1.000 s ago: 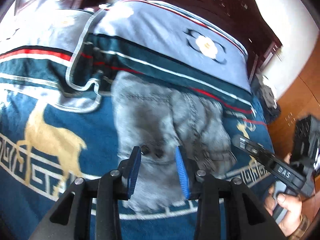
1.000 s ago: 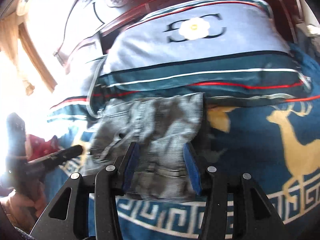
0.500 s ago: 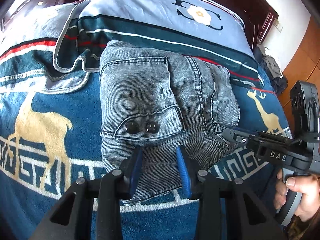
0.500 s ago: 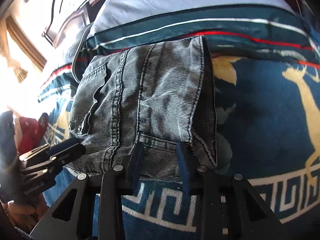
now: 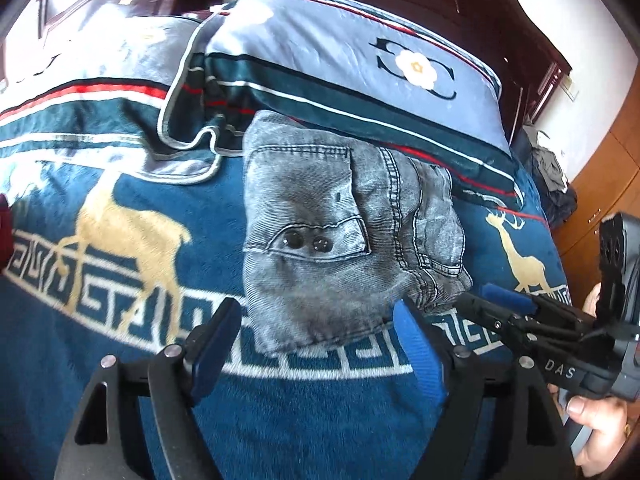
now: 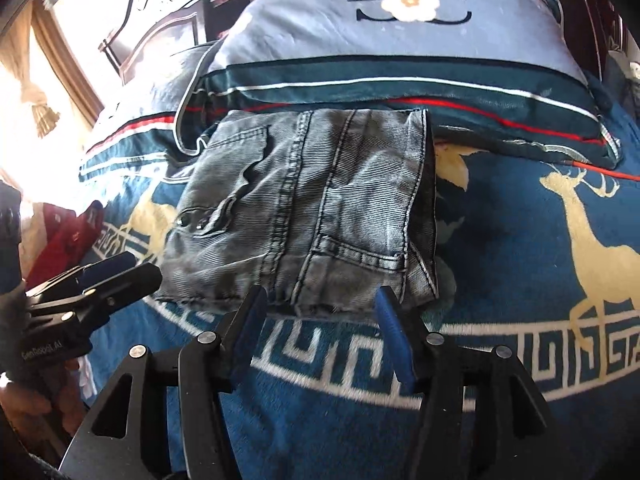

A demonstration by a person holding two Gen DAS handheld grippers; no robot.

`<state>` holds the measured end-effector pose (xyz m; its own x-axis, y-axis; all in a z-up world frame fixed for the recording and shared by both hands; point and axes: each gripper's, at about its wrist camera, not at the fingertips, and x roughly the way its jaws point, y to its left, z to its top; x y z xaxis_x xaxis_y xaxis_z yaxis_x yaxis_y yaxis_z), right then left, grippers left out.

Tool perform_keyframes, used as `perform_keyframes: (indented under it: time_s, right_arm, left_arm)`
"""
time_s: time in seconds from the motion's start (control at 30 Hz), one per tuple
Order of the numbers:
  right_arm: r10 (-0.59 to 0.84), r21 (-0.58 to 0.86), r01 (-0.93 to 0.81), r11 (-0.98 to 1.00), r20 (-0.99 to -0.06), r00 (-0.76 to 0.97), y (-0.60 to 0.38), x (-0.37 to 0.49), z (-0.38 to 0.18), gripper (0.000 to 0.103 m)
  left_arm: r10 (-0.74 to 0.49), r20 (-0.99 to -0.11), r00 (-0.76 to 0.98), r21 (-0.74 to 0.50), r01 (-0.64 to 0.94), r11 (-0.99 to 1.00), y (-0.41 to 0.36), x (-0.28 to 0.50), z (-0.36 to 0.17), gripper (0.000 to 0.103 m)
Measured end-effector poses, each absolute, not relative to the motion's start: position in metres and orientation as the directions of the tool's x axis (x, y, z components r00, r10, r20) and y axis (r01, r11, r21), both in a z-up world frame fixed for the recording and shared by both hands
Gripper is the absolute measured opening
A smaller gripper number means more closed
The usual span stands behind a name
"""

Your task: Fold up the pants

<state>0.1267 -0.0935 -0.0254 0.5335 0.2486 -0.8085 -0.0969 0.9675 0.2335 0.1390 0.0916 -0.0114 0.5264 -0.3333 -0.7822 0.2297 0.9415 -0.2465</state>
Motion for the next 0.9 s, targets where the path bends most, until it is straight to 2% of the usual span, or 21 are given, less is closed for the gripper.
perform_keyframes:
  time_s: [0.13, 0.3, 0.43, 0.6, 0.73, 0.9]
  right_arm:
    - [0.25, 0.234, -0.099, 0.967, -0.804, 0.539, -0.091, 0.115, -0.019, 0.066]
    - [0.253, 0.242, -0.092, 0.966, -0.806, 0.535, -0.087, 0.1, -0.015, 0.067]
    - [0.267, 0.272, -0.07, 0.96, -0.809, 0.523, -0.085, 0.09, -0.013, 0.068]
    - [0.258, 0.26, -0.074, 0.963, -0.802, 0.539, -0.079, 0.073, -0.001, 0.072]
    - [0.243, 0.239, -0.083, 0.968, -0.792, 0.56, -0.075, 0.061, 0.013, 0.08]
    - [0.222, 0.209, -0.091, 0.974, -0.787, 0.575, -0.071, 0.046, 0.027, 0.081]
  left_arm:
    - [-0.304, -0.78, 0.546, -0.221, 0.215, 0.951, 0.095, 0.128, -0.003, 0.089]
    - [-0.282, -0.782, 0.556, -0.202, 0.203, 0.958, 0.097, 0.116, 0.005, 0.091]
    - [-0.271, -0.776, 0.57, -0.208, 0.175, 0.962, 0.102, 0.106, 0.011, 0.1]
    - [-0.243, -0.762, 0.601, -0.191, 0.149, 0.97, 0.105, 0.094, 0.02, 0.102]
    - [-0.211, -0.781, 0.588, -0.15, 0.152, 0.977, 0.099, 0.087, 0.024, 0.102]
    - [-0.175, -0.762, 0.623, -0.093, 0.162, 0.982, 0.092, 0.068, 0.037, 0.102]
